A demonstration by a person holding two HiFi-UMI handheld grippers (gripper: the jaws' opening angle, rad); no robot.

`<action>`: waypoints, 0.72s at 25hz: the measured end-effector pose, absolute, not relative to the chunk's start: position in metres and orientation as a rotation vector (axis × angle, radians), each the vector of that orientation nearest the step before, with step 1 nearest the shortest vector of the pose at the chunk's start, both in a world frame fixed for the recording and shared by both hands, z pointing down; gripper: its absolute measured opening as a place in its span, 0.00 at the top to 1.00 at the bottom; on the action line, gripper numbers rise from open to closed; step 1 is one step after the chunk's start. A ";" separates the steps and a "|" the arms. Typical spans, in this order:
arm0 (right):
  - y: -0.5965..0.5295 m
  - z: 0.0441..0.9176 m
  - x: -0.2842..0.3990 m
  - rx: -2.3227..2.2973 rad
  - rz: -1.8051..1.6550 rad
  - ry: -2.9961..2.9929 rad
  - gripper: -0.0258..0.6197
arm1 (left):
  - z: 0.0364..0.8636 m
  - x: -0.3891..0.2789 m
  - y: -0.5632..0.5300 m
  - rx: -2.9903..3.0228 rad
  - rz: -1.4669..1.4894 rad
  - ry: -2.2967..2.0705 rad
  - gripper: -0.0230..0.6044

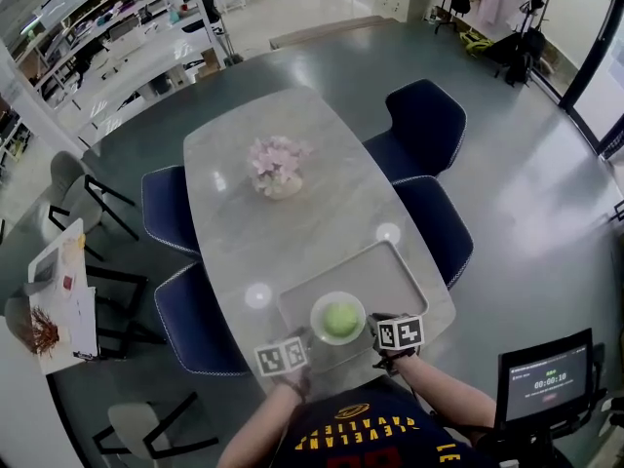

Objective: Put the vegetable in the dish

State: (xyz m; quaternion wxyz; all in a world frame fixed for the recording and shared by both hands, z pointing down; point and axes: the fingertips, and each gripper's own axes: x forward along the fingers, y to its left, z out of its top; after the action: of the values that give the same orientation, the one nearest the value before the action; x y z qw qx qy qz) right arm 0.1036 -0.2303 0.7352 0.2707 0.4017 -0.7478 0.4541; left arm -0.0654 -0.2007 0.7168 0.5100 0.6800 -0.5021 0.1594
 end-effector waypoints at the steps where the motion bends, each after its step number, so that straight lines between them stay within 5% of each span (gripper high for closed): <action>1: -0.233 0.733 0.107 1.103 1.232 -2.032 0.91 | 0.713 -0.063 -0.200 1.648 0.356 -1.199 0.87; 3: -0.235 0.729 0.111 1.134 1.272 -2.077 0.95 | 0.706 -0.057 -0.195 1.682 0.308 -1.166 0.96; 18: -0.180 0.642 0.098 1.100 1.180 -2.378 0.95 | 0.616 -0.042 -0.144 2.010 0.260 -1.058 0.96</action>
State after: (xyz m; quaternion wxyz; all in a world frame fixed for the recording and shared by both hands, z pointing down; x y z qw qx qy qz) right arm 0.0977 -0.1802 0.6419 0.1339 0.3794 -0.8201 0.4069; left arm -0.0421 -0.1441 0.6164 0.4149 0.8000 -0.4210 0.1035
